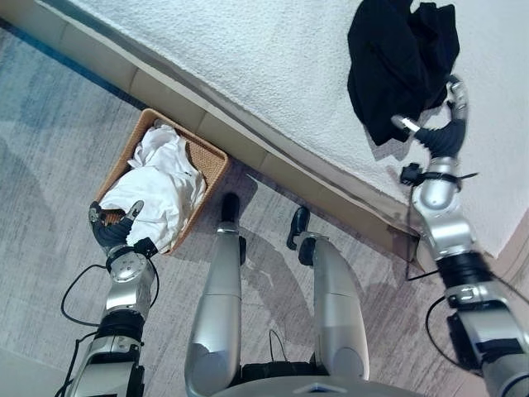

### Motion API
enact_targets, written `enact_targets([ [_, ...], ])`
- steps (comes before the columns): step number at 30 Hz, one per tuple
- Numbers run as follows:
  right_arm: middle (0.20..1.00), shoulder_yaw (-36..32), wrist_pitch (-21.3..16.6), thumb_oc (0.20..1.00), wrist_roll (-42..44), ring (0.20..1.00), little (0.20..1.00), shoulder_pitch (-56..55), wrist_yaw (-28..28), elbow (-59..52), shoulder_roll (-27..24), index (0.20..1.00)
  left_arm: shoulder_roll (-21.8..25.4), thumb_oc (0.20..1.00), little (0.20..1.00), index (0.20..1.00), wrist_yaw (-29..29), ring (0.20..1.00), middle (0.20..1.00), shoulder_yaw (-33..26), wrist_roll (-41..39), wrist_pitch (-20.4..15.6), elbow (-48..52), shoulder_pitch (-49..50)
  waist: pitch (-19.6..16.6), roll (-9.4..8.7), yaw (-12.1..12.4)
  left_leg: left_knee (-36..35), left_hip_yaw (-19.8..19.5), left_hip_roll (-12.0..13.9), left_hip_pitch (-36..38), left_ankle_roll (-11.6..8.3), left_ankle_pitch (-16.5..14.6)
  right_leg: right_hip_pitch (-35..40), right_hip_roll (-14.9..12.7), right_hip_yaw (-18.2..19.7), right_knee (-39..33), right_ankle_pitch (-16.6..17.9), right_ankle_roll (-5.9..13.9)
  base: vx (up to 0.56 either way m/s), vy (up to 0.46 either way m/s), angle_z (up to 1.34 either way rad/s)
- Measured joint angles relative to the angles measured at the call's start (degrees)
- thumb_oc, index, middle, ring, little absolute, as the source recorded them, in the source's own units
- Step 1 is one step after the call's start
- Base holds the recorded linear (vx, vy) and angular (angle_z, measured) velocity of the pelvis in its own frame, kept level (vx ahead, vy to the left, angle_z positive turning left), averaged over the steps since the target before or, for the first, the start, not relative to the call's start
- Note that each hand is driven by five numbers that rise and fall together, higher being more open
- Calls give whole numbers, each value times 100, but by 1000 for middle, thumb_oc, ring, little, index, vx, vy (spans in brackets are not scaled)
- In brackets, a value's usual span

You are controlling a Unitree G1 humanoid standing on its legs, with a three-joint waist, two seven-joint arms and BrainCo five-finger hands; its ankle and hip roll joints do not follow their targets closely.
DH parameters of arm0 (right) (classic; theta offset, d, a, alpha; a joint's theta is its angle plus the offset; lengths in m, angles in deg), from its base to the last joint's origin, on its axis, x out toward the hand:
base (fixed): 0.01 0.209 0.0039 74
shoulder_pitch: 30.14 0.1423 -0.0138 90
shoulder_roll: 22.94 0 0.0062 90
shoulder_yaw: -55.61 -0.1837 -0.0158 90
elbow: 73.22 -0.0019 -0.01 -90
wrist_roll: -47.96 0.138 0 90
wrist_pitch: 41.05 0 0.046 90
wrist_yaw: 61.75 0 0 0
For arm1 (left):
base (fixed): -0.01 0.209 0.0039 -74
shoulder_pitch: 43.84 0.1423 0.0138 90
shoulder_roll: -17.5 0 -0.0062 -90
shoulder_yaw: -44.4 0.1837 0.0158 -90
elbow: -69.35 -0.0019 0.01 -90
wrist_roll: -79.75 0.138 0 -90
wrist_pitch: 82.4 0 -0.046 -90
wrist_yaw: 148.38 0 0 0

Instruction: Pick up clothes into the bucket

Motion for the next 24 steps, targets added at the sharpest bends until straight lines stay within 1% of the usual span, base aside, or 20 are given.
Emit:
enact_targets([
  [1, 1000, -7, 16, 1000, 9, 1000, 1000, 78, -46, 136, -72, 1000, -2, 1000, 1000, 1000, -63, 1000, 1000, 66, 2, -4, -2, 34, 0, 8, 11, -21, -11, -9, 8, -9, 19, -3, -21, -20, -6, -11, -3, -3, -71, 26],
  [2, 1000, 29, 26, 1000, 51, 1000, 1000, 298, -79, 465, -164, 1000, 0, 1000, 1000, 1000, -167, 1000, 1000, 170, 2, -13, -23, 123, -2, 46, 97, -73, -42, -48, 14, -64, 97, -2, -67, -70, 24, -22, 5, 0, -74, 26],
  [3, 1000, 46, 66, 1000, 135, 1000, 1000, 574, -81, 878, -242, 1000, -12, 1000, 1000, 1000, -305, 1000, 1000, 305, -8, -22, -59, 200, -3, 77, 204, -175, -107, -94, 40, -72, 169, 4, -115, -98, 72, -78, 9, -6, -68, 36],
  [4, 1000, 68, 124, 1000, 243, 1000, 1000, 772, -74, 1257, -318, 1000, -16, 1000, 1000, 1000, -427, 1000, 1000, 482, -11, -26, -57, 271, -6, 125, 253, -232, -143, -123, 80, -109, 149, 31, -147, -139, 78, -146, 4, 78, -109, 33],
  [6, 1000, 82, 192, 1000, 385, 1000, 1000, 940, -65, 1583, -392, 1000, -37, 1000, 1000, 1000, -586, 1000, 1000, 715, -16, -41, -71, 370, -5, 190, 404, -284, -193, -168, 101, -85, 230, 42, -198, -189, 121, -149, -15, 33, -107, 24],
  [7, 1000, 290, 185, 1000, 402, 1000, 1000, 1166, -54, 1934, -441, 1000, -43, 1000, 1000, 1000, -676, 1000, 1000, 833, -26, -45, -115, 406, -12, 285, 429, -328, -291, -206, 120, -86, 229, 100, -254, -289, 121, -179, -30, -9, -113, 41],
  [8, 1000, 391, 303, 1000, 500, 1000, 1000, 1324, 26, 2397, -575, 1000, -59, 1000, 1000, 1000, -831, 1000, 1000, 1026, -51, -49, -43, 419, -8, 370, 495, -438, -349, -280, 176, -85, 291, 122, -328, -335, 149, -216, -13, -4, -82, 39],
  [9, 1000, 389, 342, 1000, 513, 1000, 1000, 1379, 68, 2504, -607, 1000, -57, 1000, 1000, 1000, -882, 1000, 1000, 1073, -76, -58, 15, 460, -7, 405, 580, -494, -390, -291, 190, -102, 327, 122, -346, -357, 164, -224, -1, -8, -114, 46],
  [10, 1000, 550, 402, 1000, 518, 1000, 1000, 1595, 144, 2927, -752, 1000, -67, 1000, 1000, 1000, -991, 1000, 1000, 1198, -75, -62, 88, 501, -14, 499, 588, -633, -461, -354, 211, -114, 427, 124, -421, -436, 169, -234, -9, -10, -76, 31],
  [12, 1000, 701, 498, 1000, 515, 1000, 1000, 1829, 297, 3306, -836, 1000, -75, 1000, 1000, 1000, -1115, 1000, 1000, 1231, -78, -64, 124, 583, -8, 600, 671, -744, -578, -413, 219, -149, 533, 124, -495, -534, 227, -276, 2, -12, -102, 34],
  [13, 1000, 868, 509, 1000, 510, 1000, 1000, 1926, 400, 3534, -877, 1000, -76, 1000, 1000, 1000, -1153, 1000, 1000, 1259, -83, -64, 138, 597, -10, 620, 665, -820, -617, -438, 245, -165, 565, 131, -526, -561, 220, -291, -2, -9, -127, 33],
  [14, 1000, 1173, 625, 1000, 509, 1000, 1000, 2067, 611, 3865, -911, 1000, -75, 1000, 1000, 1000, -1223, 1000, 1000, 1337, -106, -64, 139, 618, -8, 634, 656, -963, -640, -459, 323, -169, 635, 159, -578, -599, 224, -305, -10, -11, -150, 23],
  [15, 956, 1394, 667, 956, 490, 956, 956, 2091, 882, 3959, -935, 956, -79, 1000, 1000, 1000, -1319, 1000, 1000, 1345, -211, -61, 137, 658, -8, 639, 721, -1016, -703, -463, 367, -207, 663, 188, -582, -625, 238, -318, -8, -11, -150, 18],
  [16, 715, 1579, 673, 715, 484, 715, 715, 2097, 1034, 3975, -986, 715, -80, 1000, 1000, 1000, -1364, 1000, 1000, 1345, -229, -52, 131, 655, -8, 639, 683, -1060, -703, -465, 397, -197, 681, 206, -592, -636, 220, -321, -15, -3, -132, 13],
  [17, 661, 1769, 727, 661, 434, 661, 661, 2103, 1404, 3988, -1078, 661, -76, 1000, 1000, 1000, -1470, 1000, 1000, 1337, -272, -46, 141, 672, -10, 648, 715, -1167, -767, -466, 456, -236, 737, 244, -602, -687, 210, -329, -23, 3, -67, 14],
  [19, 467, 1889, 779, 467, 379, 467, 467, 2159, 1780, 4015, -1160, 467, -85, 1000, 1000, 1000, -1614, 1000, 1000, 1335, -342, -28, 137, 675, -11, 655, 711, -1315, -799, -458, 573, -224, 792, 314, -610, -722, 212, -346, -34, -3, -73, 11],
  [20, 347, 1888, 781, 347, 379, 347, 347, 2173, 1889, 4011, -1168, 347, -93, 1000, 1000, 1000, -1656, 1000, 1000, 1338, -394, -22, 142, 676, -11, 655, 708, -1353, -805, -446, 618, -219, 802, 339, -605, -727, 214, -350, -38, -5, -82, 4],
  [21, 200, 1883, 783, 200, 387, 200, 200, 2186, 2069, 4013, -1168, 200, -97, 1000, 1000, 1000, -1728, 1000, 1000, 1339, -440, 27, 137, 668, -11, 656, 698, -1425, -806, -430, 707, -200, 814, 389, -600, -727, 212, -364, -57, -1, -66, 0],
  [24, 200, 1958, 792, 200, 387, 200, 200, 2184, 2347, 3963, -1133, 200, -116, 1000, 1000, 1000, -1819, 1000, 1000, 1345, -439, 68, 155, 626, -19, 670, 653, -1545, -789, -385, 879, -204, 866, 502, -578, -726, 201, -373, -75, -2, -33, -4],
])
